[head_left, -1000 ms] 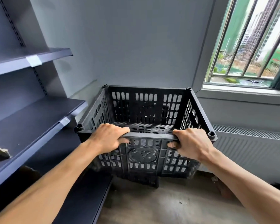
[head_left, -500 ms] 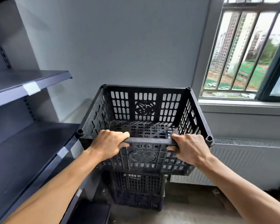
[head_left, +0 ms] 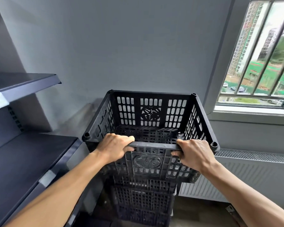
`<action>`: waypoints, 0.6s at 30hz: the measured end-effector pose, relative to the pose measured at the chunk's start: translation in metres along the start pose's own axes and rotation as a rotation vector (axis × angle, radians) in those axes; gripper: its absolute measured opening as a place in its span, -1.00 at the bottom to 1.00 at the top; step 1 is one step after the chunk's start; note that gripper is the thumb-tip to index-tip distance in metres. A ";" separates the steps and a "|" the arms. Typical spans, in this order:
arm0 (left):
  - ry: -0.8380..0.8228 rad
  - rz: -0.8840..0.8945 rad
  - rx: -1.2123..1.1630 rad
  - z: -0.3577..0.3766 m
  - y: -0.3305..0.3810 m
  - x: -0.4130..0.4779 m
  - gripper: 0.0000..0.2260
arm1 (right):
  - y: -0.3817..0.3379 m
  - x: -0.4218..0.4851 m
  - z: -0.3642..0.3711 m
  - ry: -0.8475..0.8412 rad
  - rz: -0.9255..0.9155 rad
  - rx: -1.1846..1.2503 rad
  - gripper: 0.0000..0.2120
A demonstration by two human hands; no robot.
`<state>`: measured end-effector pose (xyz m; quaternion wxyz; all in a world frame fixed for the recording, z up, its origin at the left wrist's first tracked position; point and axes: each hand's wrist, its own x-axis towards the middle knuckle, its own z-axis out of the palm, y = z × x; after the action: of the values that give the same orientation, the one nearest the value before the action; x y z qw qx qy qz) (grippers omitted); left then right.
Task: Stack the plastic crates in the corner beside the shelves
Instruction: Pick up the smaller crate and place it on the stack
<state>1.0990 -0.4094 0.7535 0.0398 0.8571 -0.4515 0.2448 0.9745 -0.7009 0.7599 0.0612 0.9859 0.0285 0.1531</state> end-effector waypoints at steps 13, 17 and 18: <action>-0.183 -0.103 -0.015 0.077 -0.056 0.069 -0.62 | 0.043 0.095 0.066 -0.057 -0.047 0.062 -0.73; -0.210 -0.112 -0.041 0.084 -0.067 0.080 -0.71 | 0.045 0.113 0.072 -0.057 -0.044 0.056 -0.74; -0.218 -0.113 -0.049 0.085 -0.070 0.082 -0.73 | 0.044 0.116 0.072 -0.052 -0.043 0.050 -0.74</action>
<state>1.2261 -0.4545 0.7267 0.0253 0.9015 -0.4099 0.1366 1.1089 -0.7443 0.7319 0.0404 0.9900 0.0518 0.1252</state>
